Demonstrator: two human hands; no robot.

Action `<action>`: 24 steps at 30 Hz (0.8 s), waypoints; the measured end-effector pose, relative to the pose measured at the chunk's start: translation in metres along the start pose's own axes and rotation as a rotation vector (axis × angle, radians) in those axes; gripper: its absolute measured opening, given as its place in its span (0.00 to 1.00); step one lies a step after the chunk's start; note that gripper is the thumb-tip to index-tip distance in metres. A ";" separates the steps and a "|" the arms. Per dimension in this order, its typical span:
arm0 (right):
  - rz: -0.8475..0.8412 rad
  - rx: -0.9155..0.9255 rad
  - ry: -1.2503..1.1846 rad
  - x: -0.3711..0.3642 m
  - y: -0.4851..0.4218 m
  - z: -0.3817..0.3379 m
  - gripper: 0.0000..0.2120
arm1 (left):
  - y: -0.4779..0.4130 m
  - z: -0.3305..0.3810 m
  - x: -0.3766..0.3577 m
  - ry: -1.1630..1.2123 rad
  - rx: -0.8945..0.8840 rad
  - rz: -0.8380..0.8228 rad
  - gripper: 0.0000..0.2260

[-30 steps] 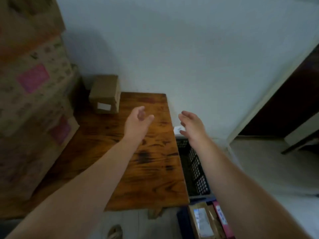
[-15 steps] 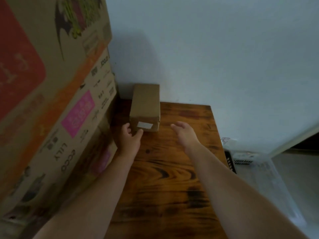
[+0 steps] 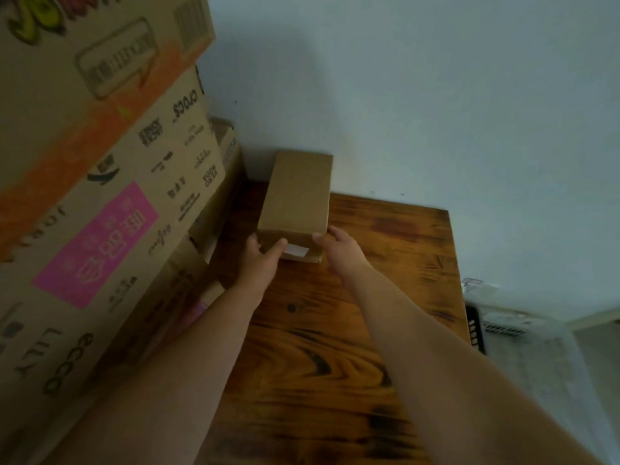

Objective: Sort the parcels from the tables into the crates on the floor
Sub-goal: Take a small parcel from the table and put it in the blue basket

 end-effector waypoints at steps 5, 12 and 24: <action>0.021 0.051 -0.021 0.007 0.006 0.001 0.25 | 0.018 0.001 -0.010 0.024 -0.018 -0.065 0.27; 0.088 0.131 -0.109 0.034 0.042 -0.005 0.24 | 0.059 0.001 -0.012 -0.037 -0.132 -0.113 0.20; 0.247 0.353 -0.196 0.047 0.154 -0.032 0.21 | 0.165 0.007 0.018 -0.082 -0.419 -0.200 0.29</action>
Point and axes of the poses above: each hand's wrist, its own y-axis away from the middle knuckle, its own x-axis out of the back of the hand, z = x × y, the point moved 6 cm from there along -y, towards the middle knuckle, and after that the axes turned 15 degrees about x, right-handed, at the moved point
